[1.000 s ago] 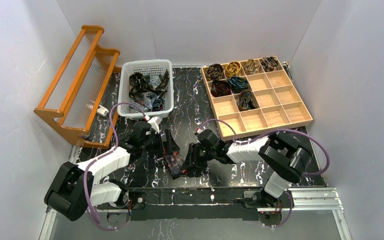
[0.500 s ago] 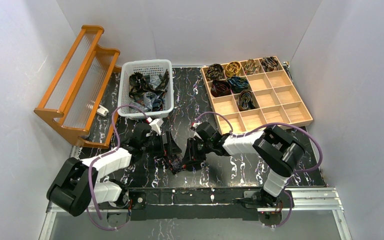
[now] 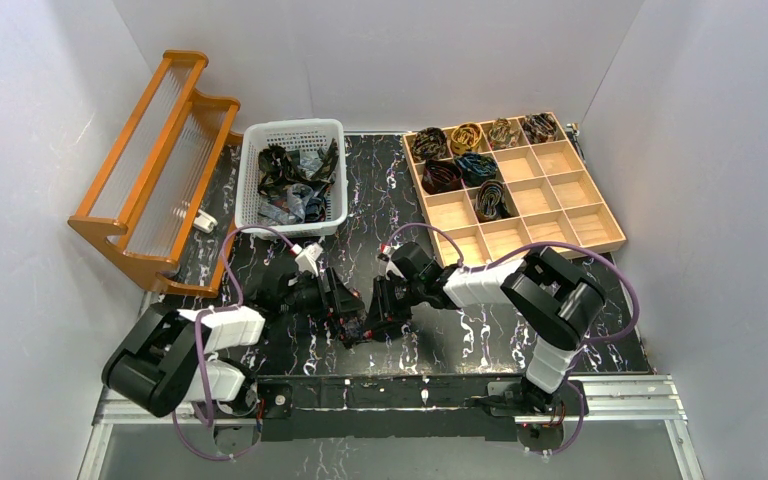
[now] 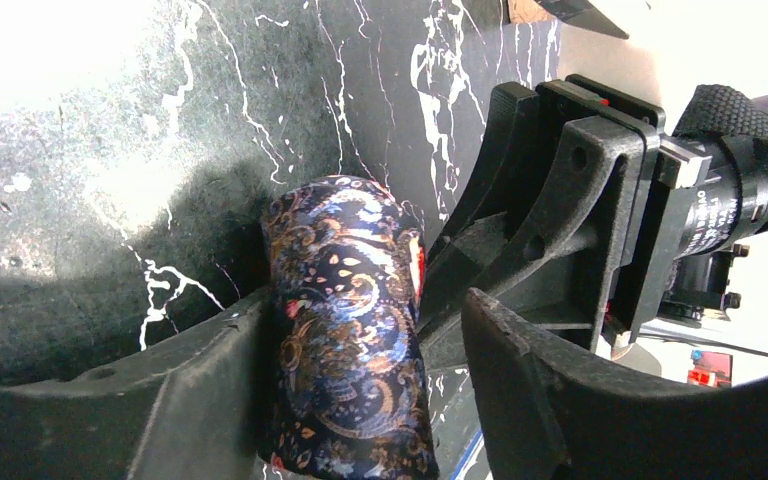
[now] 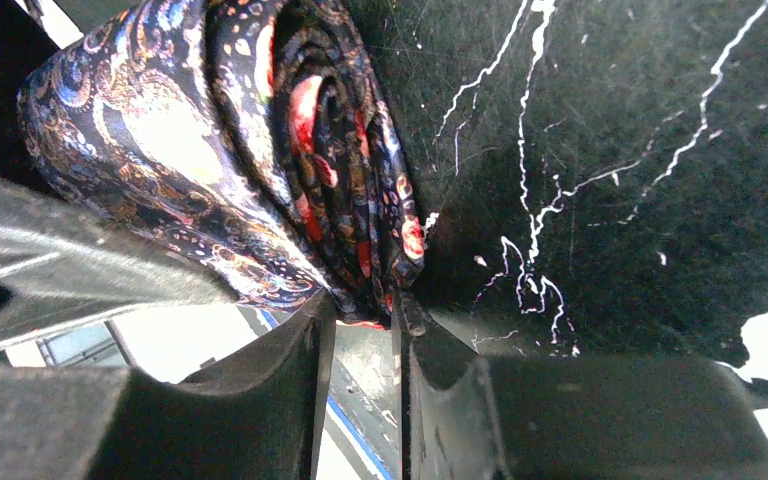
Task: Roll the ties
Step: Roll the tie at the center of the board.
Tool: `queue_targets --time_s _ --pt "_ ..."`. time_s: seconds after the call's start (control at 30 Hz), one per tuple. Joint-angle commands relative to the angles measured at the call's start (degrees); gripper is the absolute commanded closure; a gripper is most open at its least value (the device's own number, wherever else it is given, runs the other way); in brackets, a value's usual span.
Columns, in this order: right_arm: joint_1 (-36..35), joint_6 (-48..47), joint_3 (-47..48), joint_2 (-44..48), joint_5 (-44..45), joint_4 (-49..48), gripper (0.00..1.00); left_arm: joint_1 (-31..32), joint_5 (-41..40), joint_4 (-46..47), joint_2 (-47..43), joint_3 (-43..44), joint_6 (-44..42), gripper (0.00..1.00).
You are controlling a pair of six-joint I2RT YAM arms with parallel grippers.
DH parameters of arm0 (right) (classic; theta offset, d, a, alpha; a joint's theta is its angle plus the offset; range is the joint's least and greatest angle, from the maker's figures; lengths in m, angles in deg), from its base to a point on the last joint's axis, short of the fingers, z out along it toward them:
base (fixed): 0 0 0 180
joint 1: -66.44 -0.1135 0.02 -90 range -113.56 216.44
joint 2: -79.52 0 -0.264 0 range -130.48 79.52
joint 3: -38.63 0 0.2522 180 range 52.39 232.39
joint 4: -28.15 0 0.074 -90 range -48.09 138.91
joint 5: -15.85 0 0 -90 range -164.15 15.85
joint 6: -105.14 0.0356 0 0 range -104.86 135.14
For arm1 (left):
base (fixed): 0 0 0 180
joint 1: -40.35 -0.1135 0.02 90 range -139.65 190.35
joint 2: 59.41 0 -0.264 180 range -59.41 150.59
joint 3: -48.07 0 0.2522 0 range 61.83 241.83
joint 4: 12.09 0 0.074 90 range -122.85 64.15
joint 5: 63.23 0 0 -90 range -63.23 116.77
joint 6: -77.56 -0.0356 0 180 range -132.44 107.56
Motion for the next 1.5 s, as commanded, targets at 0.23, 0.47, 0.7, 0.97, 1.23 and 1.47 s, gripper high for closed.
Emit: queue_targets --time_s 0.23,0.47,0.7,0.97,1.23,1.47 --pt "1.1 -5.2 0.5 -0.2 -1.5 -0.7 0.61 0.0 0.8 3.0 2.6 -1.4 1.1 0.56" --pt "4.0 -9.9 0.3 4.3 -6.8 -2.4 0.36 0.0 1.2 6.2 0.7 -2.3 2.5 0.59" --pt "9.1 -15.7 -5.9 11.7 -9.1 -10.1 0.08 0.0 2.8 9.6 -1.1 -2.1 4.7 0.60" --pt "9.2 -19.0 -7.8 11.0 -14.0 -22.2 0.05 0.0 5.7 10.3 -5.3 -1.3 5.8 0.59" --pt "9.4 -21.0 -3.1 6.1 -24.0 -24.0 0.04 0.0 8.9 10.5 -6.9 -0.2 6.2 0.59" --pt "9.7 -20.5 -3.1 4.0 -28.0 -26.1 0.01 0.0 10.2 10.4 -8.4 0.9 7.0 0.58"
